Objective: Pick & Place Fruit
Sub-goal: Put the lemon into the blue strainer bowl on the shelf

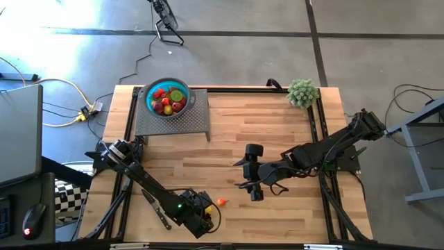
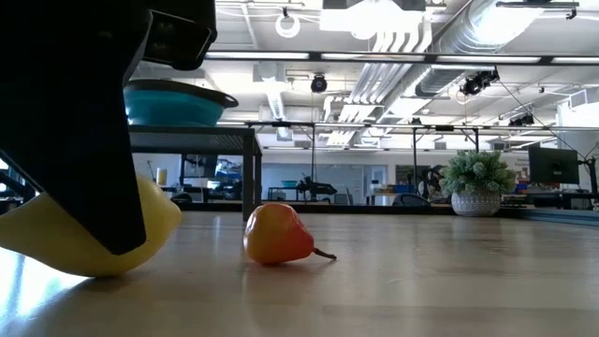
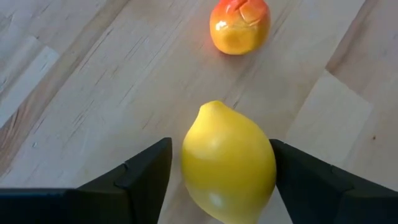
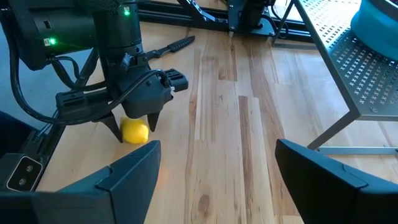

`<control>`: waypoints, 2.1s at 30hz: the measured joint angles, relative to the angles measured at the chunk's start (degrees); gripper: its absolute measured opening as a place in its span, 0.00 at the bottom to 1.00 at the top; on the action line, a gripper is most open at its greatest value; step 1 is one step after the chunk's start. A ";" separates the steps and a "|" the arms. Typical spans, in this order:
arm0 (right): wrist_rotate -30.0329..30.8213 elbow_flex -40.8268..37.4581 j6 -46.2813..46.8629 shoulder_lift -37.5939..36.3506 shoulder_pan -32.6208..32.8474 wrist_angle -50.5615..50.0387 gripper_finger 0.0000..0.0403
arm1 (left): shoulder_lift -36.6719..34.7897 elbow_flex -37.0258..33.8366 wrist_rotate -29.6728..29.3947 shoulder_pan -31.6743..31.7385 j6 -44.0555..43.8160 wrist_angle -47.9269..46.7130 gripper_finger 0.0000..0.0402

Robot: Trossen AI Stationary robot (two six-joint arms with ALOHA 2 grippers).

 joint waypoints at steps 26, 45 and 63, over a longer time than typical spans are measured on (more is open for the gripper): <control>-0.02 -0.02 0.00 0.00 0.00 0.00 0.77 | -0.02 0.00 1.11 0.00 -0.15 0.02 0.52; -1.77 0.00 -1.09 0.00 0.00 -0.43 0.77 | -6.19 0.13 -1.14 -0.02 3.99 -3.79 0.52; -2.79 0.00 -3.42 -0.02 0.00 -1.27 0.77 | -30.97 0.13 -21.17 0.08 5.08 -30.28 0.52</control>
